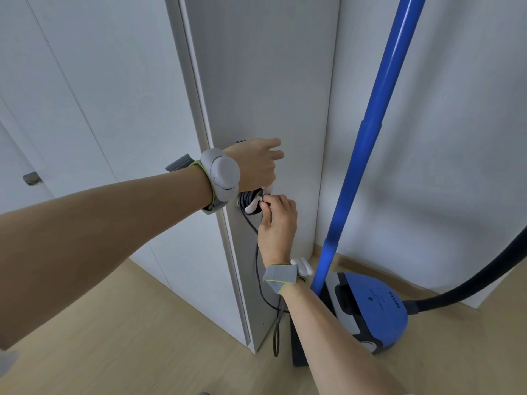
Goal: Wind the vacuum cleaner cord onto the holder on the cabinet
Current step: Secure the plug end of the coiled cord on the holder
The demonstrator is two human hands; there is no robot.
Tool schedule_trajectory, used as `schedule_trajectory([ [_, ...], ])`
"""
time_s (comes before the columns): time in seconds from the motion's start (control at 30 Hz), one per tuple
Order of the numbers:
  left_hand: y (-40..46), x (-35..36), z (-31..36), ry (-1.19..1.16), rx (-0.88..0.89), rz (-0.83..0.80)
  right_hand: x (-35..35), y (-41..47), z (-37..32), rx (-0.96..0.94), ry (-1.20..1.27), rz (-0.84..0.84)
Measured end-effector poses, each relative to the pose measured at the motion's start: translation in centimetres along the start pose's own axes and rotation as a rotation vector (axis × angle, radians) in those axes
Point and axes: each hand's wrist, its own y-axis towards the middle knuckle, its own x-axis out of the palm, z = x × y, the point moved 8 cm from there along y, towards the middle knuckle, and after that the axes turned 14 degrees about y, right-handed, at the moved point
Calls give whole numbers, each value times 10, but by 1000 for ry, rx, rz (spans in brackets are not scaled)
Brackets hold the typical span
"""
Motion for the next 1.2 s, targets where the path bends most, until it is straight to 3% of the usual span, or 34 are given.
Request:
schedule_trajectory([
  [0.17,2,6,4,37,2,56,0,5,11,79,-5,-70],
  [0.33,3,6,3,-95,-16,131,0,13,21,248,242,-216],
  [0.47,5,-1,1,-138,-55,154,2,16,19,303,287,-289],
  [0.7,1,2,5,-180,-65,139,-1,10,12,251,217,-180],
  [0.87,-4,3,3,-183,-85,127,-3,5,20,402,359,-112],
  [0.97,-2,3,4,-123,-88,119,-4,3,25,481,426,-72],
  [1.2,-3,3,13,156,-79,91,0,9,23,369,330,-113],
])
